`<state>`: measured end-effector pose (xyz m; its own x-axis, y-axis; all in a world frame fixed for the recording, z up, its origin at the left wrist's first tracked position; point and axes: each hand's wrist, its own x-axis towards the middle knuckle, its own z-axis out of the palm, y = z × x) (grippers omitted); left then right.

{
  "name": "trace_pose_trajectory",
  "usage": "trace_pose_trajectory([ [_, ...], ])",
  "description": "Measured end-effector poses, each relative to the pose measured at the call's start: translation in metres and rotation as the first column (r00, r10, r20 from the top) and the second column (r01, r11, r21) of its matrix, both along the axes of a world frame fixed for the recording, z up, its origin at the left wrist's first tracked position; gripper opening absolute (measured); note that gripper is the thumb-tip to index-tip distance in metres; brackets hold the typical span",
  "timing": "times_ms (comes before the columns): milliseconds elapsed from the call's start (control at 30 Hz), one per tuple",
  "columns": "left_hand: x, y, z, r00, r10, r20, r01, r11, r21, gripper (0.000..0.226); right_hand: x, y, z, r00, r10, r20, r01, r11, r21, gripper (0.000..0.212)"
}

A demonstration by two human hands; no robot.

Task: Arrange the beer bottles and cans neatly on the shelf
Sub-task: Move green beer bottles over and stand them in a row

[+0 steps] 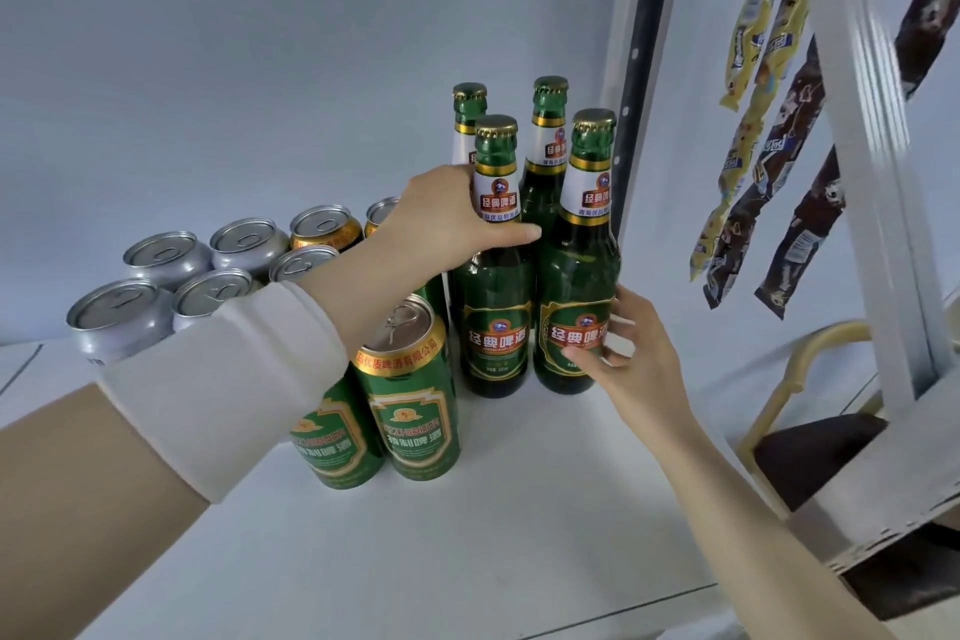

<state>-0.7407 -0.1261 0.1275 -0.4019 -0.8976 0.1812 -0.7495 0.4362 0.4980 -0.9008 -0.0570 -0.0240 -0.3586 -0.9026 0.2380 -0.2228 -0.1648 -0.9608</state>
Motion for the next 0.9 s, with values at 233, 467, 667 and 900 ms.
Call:
trace_pose_trajectory([
  [233, 0.009, -0.002, 0.015, 0.995, -0.029, -0.094, 0.015, 0.989, -0.149, 0.035, 0.004, -0.005, -0.001, 0.998, -0.056, 0.013, 0.057, 0.998, -0.026, 0.065],
  [467, 0.01, -0.004, 0.012, 0.988, 0.003, -0.154, -0.028, 0.986, -0.164, 0.042, 0.008, -0.01, 0.003, 1.0, -0.019, 0.011, 0.019, 1.0, -0.012, 0.065],
  [667, 0.012, -0.006, 0.011, 0.979, -0.003, -0.201, -0.029, 0.988, -0.153, 0.039, 0.011, -0.015, 0.004, 1.0, -0.02, -0.004, 0.02, 1.0, -0.02, 0.064],
  [900, 0.012, -0.007, 0.007, 0.963, 0.022, -0.27, -0.065, 0.986, -0.151, 0.039, 0.015, -0.018, 0.004, 0.999, -0.039, -0.026, 0.039, 0.999, -0.004, 0.066],
])
